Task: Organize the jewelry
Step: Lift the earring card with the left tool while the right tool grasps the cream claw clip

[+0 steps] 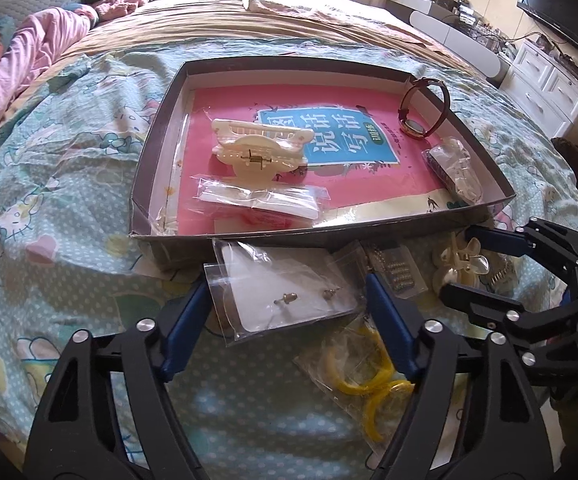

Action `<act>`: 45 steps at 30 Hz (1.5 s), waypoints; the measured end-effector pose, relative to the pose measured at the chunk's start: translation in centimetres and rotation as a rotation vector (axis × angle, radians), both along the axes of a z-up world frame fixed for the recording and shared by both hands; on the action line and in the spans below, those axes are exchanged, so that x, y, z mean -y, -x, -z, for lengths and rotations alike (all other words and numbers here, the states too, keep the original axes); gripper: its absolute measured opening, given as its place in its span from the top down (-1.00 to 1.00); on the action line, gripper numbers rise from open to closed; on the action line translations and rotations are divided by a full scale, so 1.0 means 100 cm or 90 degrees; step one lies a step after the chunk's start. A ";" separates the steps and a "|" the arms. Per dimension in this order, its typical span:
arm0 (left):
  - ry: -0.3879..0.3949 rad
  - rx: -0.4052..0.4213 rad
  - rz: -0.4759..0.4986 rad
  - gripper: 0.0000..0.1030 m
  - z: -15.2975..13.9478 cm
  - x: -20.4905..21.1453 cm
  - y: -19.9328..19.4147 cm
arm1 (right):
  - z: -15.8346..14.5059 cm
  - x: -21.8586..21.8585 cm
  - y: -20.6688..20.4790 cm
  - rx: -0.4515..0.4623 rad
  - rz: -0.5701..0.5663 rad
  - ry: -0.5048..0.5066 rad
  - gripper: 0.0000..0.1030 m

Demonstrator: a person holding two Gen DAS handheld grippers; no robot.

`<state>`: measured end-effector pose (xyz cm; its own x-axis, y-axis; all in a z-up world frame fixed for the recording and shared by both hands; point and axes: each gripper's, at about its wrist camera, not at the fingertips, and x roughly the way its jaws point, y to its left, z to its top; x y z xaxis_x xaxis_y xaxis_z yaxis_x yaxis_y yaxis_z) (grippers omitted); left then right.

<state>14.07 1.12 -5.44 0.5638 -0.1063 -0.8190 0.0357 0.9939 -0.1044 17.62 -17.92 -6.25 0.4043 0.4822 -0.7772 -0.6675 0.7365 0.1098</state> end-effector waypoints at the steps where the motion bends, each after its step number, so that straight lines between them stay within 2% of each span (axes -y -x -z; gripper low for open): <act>1: -0.001 0.001 0.001 -0.27 0.000 -0.001 0.001 | 0.002 -0.002 -0.002 -0.005 -0.003 -0.001 -0.02; 2: 0.002 0.002 0.001 -0.22 -0.001 -0.002 0.002 | 0.005 -0.004 -0.003 -0.010 -0.006 -0.004 0.08; 8: 0.021 0.009 -0.004 0.09 -0.004 -0.012 0.010 | 0.004 -0.004 0.004 -0.004 -0.014 -0.025 0.09; 14: 0.036 0.018 -0.001 0.25 -0.011 -0.017 0.019 | -0.007 0.002 0.016 0.008 -0.014 -0.041 0.09; 26: 0.063 0.017 -0.017 0.26 -0.015 -0.035 0.037 | -0.028 0.007 0.028 0.025 -0.014 -0.056 0.09; 28: 0.069 0.010 -0.028 0.22 -0.012 -0.040 0.036 | -0.028 0.007 0.030 0.026 -0.014 -0.055 0.09; 30: 0.079 0.004 -0.035 -0.05 -0.010 -0.044 0.035 | -0.028 0.008 0.030 0.024 -0.015 -0.055 0.09; 33: 0.096 0.008 -0.037 -0.14 -0.013 -0.047 0.035 | -0.030 0.009 0.032 0.028 -0.016 -0.055 0.09; 35: 0.107 0.017 -0.037 -0.29 -0.018 -0.045 0.033 | -0.031 0.010 0.032 0.030 -0.012 -0.056 0.09; 37: 0.122 0.021 -0.032 -0.29 -0.022 -0.042 0.030 | -0.032 0.010 0.032 0.031 -0.010 -0.058 0.09; 40: 0.116 0.016 -0.032 -0.36 -0.023 -0.034 0.020 | -0.033 0.012 0.031 0.033 -0.005 -0.060 0.09; 45: 0.119 -0.018 -0.053 -0.36 -0.010 -0.028 -0.003 | -0.033 0.015 0.028 0.032 0.002 -0.066 0.09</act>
<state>14.38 3.89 -4.47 0.5534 -0.2124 -0.8054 -0.0509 0.9565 -0.2872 14.81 -19.39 -2.92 0.4435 0.5575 -0.7018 -0.6718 0.7251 0.1514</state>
